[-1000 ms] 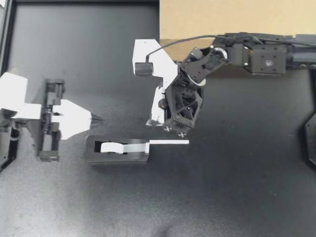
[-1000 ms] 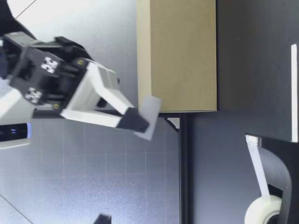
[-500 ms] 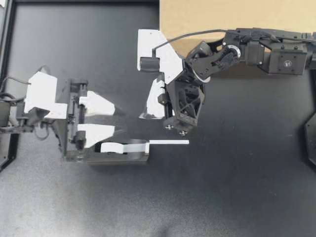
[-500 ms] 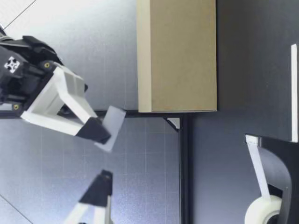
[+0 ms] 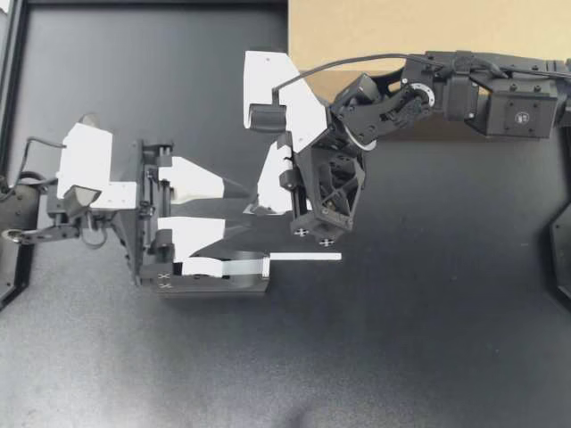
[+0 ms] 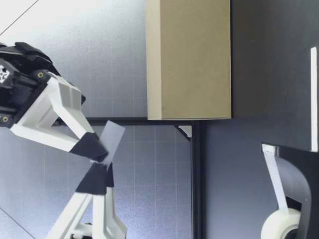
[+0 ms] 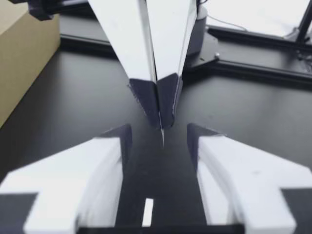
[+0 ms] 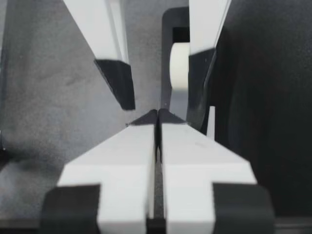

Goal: Cut a small piece of tape from the tape dispenser then place it on the cardboard box's edge.

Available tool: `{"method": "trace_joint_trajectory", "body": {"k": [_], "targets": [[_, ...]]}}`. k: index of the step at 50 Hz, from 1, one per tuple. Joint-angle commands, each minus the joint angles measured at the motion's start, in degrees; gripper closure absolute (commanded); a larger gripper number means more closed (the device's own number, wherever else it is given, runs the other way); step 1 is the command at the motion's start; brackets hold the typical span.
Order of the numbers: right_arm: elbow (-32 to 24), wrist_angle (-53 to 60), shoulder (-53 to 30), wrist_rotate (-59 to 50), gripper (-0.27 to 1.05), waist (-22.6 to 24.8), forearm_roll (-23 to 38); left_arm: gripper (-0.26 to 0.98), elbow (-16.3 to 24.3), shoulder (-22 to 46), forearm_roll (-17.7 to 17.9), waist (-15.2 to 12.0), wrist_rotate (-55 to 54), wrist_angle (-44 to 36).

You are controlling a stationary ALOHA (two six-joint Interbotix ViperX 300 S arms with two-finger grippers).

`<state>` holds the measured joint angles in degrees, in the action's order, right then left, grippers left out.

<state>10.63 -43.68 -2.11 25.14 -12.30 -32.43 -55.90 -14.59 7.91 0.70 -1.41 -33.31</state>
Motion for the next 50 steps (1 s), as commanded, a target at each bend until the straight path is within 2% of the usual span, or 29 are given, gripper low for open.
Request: {"method": "trace_joint_trajectory", "body": {"k": [1, 4, 14, 19, 36, 43, 50], "targets": [[-1.49, 0.44, 1.58, 0.09, 0.86, 0.18, -0.18, 0.35, 1.49, -0.35, 0.09, 0.00, 0.09, -0.70], [-1.49, 0.44, 1.58, 0.09, 0.86, 0.18, -0.18, 0.40, 1.41, -0.35, 0.00, 0.00, 0.09, -0.79], [-1.41, 0.44, 1.67, 0.09, 0.86, 0.18, 0.09, 0.74, 0.70, -0.44, -0.09, 0.09, 0.35, -0.79], [-1.41, 0.44, 1.76, 0.09, 0.86, 0.26, 0.26, 0.84, 0.79, -0.44, -0.18, 0.00, 0.44, -0.79], [-1.41, 0.26, 1.14, -0.26, 0.82, 0.26, 0.18, 0.87, 0.88, -0.35, -0.18, 0.09, 0.53, -0.70], [-1.41, 0.70, 0.88, -0.35, 0.68, 0.18, 0.18, 0.87, 0.88, -0.35, -0.26, 0.09, 0.44, -0.70], [-1.41, 0.88, 0.35, -0.44, 0.44, 0.18, 0.18, 0.87, 0.97, -0.35, -0.26, 0.09, 0.35, -0.70]]}}
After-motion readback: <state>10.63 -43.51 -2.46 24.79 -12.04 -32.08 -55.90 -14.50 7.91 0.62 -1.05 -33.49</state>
